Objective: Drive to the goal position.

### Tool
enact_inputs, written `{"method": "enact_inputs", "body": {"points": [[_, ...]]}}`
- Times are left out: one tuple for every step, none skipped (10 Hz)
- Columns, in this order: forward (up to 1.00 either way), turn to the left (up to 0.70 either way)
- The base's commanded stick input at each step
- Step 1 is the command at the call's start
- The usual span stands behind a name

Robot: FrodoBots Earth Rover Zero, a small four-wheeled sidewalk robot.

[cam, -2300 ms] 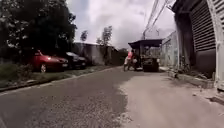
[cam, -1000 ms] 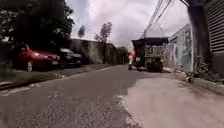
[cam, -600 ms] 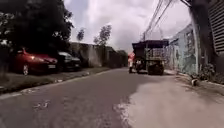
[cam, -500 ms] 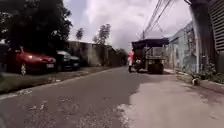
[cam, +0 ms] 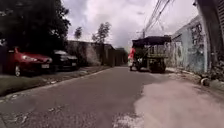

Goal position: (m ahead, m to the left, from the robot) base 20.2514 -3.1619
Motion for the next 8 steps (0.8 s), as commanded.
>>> {"method": "enact_inputs", "body": {"points": [[0.70,0.15],[0.70,0.25],[0.70,0.25],[0.70,0.08],[0.70,0.00],[0.70,0.00],[0.70,0.00],[0.70,0.00]]}}
